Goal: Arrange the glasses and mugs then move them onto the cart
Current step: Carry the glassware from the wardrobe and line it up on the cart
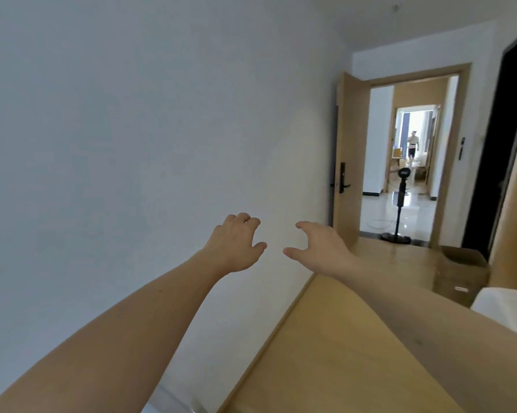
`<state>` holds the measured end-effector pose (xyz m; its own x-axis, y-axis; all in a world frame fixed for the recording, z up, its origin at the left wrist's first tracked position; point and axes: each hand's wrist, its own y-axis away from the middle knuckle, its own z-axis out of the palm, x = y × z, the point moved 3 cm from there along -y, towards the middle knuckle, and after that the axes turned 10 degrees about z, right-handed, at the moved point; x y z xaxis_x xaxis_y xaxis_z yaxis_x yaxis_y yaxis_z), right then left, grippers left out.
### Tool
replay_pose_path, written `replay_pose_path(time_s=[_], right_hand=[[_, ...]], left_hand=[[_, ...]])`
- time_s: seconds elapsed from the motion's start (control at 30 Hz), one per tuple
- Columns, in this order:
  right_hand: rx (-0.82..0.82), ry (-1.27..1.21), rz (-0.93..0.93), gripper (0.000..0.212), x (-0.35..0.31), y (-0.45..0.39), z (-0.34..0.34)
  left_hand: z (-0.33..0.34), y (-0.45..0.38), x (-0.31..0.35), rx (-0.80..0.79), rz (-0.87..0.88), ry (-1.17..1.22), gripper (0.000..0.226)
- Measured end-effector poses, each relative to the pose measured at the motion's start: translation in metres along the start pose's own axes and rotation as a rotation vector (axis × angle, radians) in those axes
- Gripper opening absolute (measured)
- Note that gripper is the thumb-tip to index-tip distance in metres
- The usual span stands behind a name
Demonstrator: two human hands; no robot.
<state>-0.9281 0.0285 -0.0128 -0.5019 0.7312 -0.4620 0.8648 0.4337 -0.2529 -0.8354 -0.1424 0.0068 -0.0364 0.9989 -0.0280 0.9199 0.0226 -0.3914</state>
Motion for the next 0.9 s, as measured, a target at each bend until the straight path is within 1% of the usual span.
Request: replay_pose_path(time_s=[0.1,0.17,0.3,0.37,0.43,0.47,0.6,0.83,0.9], right_hand=[[0.015,0.003,0.101,0.08,0.024,0.006,-0.004],[0.036,0.015,0.163,0.08,0.04,0.01,-0.009],[0.062,0.044,0.278,0.068,0.075,0.01,-0.025],[0.077,0.051,0.33,0.072,0.094,0.006,-0.035],[0.092,0.061,0.367,0.071,0.113,-0.001,-0.043],[0.101,0.066,0.374,0.07,0.123,-0.005,-0.046],[0.136,0.073,0.401,0.078,0.166,-0.036,-0.054],[0.171,0.07,0.41,0.078,0.239,-0.115,-0.066],[0.176,0.061,0.423,0.077,0.261,-0.135,-0.071]], left_hand=[[0.016,-0.024,0.009,0.021,0.051,0.089,0.062],[0.03,-0.038,0.022,0.002,0.11,0.126,0.062],[0.055,-0.07,0.052,-0.067,0.242,0.136,0.062],[0.063,-0.089,0.069,-0.051,0.284,0.181,0.059],[0.072,-0.109,0.088,-0.046,0.342,0.202,0.057],[0.078,-0.119,0.097,-0.047,0.371,0.21,0.057],[0.102,-0.163,0.125,-0.038,0.432,0.238,0.059],[0.145,-0.257,0.156,-0.072,0.451,0.194,0.061],[0.153,-0.287,0.165,-0.069,0.448,0.211,0.058]])
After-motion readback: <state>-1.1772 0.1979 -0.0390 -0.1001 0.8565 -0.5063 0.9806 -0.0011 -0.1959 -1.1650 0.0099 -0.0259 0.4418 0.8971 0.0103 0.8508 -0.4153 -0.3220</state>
